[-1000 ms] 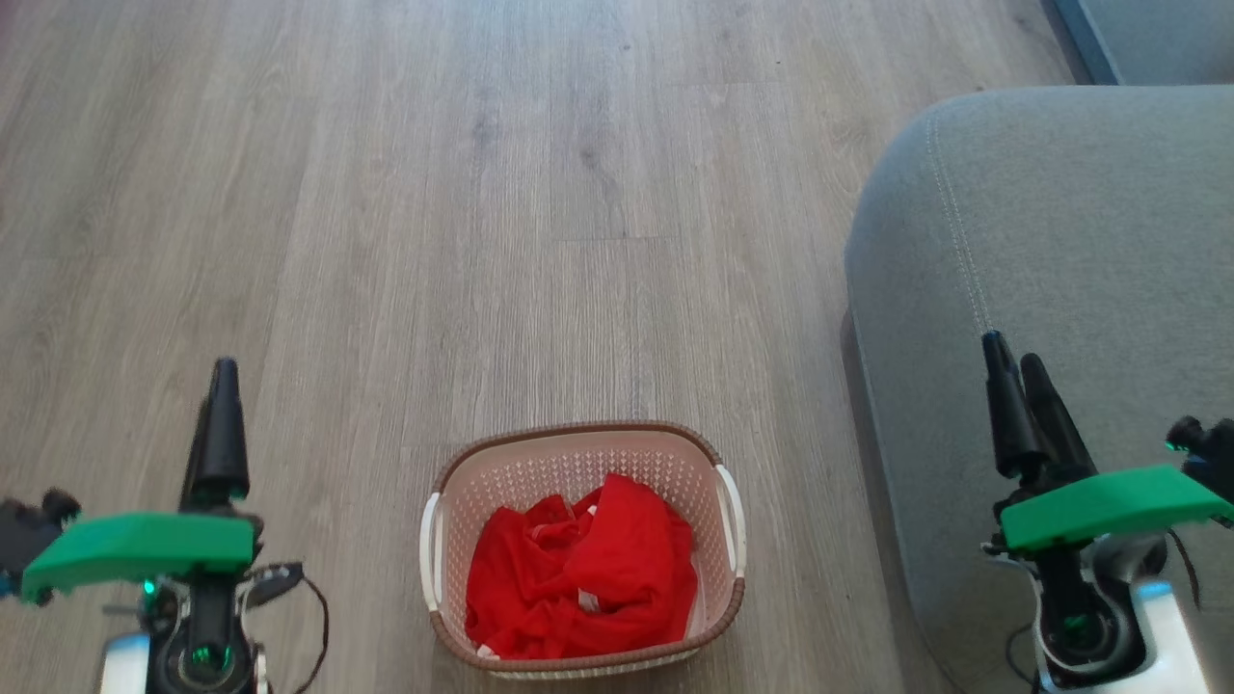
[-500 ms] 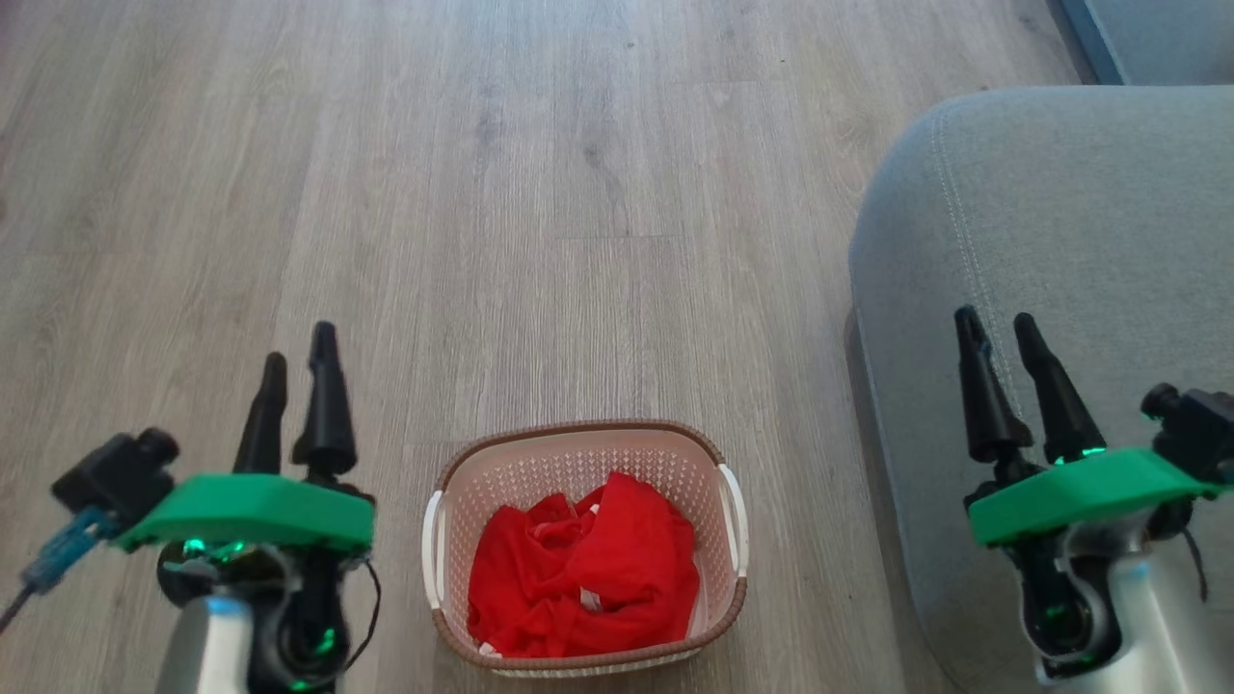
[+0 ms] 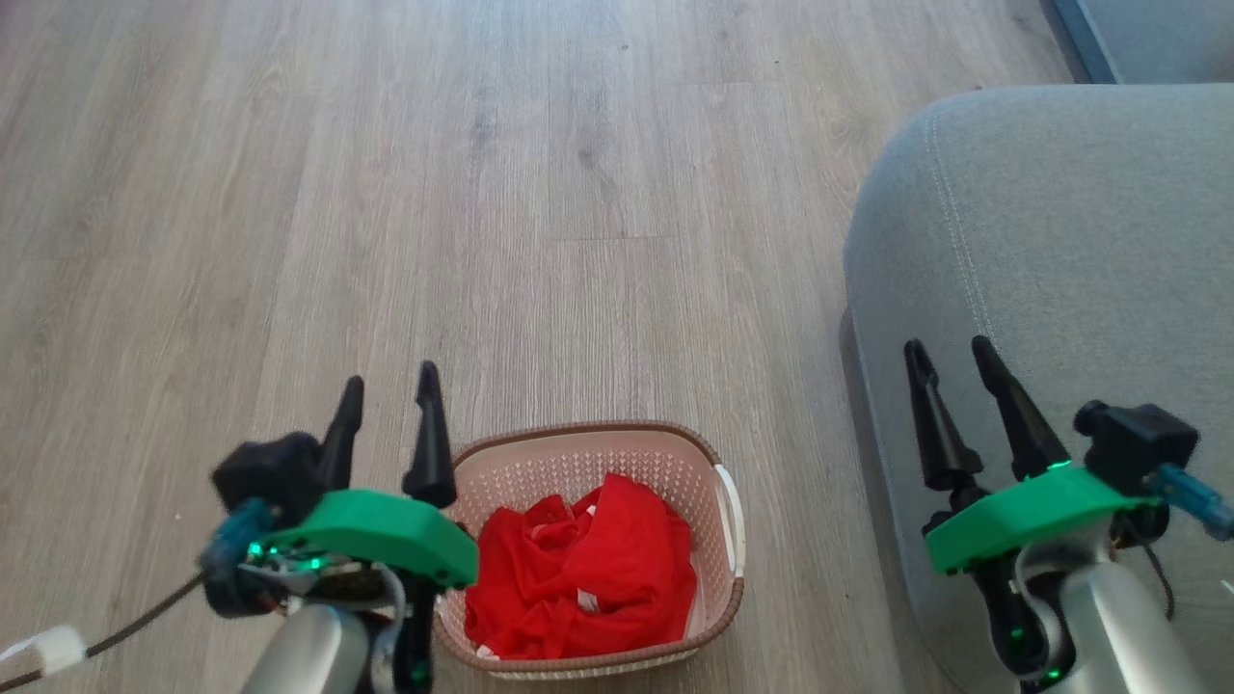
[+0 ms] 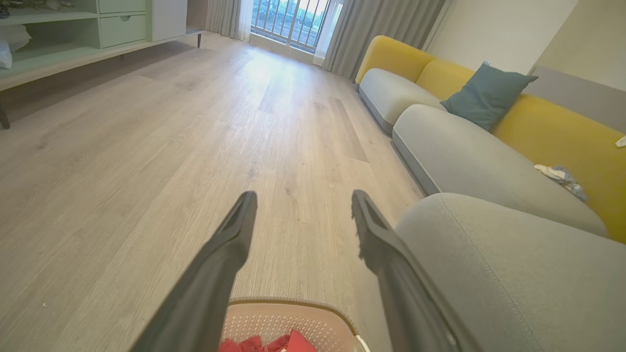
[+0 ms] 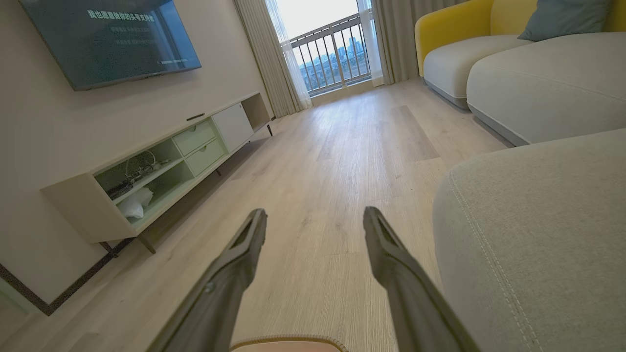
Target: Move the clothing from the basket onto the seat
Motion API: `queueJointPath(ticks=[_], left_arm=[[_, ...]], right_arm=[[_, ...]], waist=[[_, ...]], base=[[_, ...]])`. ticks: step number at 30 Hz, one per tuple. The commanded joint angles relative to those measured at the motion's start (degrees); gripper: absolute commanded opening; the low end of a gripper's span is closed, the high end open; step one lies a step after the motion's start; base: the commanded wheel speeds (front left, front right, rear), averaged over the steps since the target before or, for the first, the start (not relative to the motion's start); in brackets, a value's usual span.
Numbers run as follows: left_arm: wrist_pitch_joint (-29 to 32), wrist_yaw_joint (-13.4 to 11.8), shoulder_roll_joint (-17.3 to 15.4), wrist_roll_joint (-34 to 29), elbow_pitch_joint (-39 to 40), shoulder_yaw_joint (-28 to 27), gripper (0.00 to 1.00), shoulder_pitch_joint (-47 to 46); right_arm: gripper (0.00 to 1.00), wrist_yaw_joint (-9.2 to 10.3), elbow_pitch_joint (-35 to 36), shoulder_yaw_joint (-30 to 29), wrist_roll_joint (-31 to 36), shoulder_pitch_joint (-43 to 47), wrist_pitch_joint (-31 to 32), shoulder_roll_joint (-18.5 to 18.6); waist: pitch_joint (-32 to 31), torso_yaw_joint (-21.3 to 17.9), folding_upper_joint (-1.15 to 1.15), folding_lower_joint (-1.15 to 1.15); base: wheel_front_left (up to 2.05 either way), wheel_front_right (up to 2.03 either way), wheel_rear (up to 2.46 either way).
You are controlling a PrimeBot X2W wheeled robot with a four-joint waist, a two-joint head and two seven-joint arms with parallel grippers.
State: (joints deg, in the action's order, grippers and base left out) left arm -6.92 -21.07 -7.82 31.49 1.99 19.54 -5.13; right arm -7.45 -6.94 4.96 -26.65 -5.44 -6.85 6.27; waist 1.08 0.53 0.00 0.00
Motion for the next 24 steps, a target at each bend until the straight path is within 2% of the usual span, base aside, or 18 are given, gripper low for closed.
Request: queueJointPath(ticks=[1,7,17,24], left_arm=[[-0.95,-1.34,-1.27,-1.91,1.58,0.19,1.0,-4.24],[-1.79,-3.57,-2.01,-3.86,-0.05,2.54,1.0,-4.57],[-3.46,-7.7,-2.53,-10.77,0.22,5.38,1.0,-4.97],[-4.63,-8.7,-2.15,-14.94,1.29,6.02,1.0,-4.91]], right_arm=[[1.0,-0.03,1.58,1.3,2.12,-2.7,-0.96,0.98],[1.0,-0.03,-0.42,1.98,4.61,-2.63,-1.8,0.81],[1.0,-0.03,-1.67,3.42,10.9,-3.37,-3.49,0.71],[1.0,-0.03,-1.47,3.88,15.46,-3.82,-4.67,0.75]], waist=[[0.02,-0.06,0.0,0.0],[0.02,-0.2,0.0,0.0],[0.19,-0.59,0.0,0.0],[0.29,-0.74,0.0,0.0]], base=[[0.0,0.0,0.0],[0.0,0.0,0.0],[0.0,0.0,0.0],[0.0,0.0,0.0]])
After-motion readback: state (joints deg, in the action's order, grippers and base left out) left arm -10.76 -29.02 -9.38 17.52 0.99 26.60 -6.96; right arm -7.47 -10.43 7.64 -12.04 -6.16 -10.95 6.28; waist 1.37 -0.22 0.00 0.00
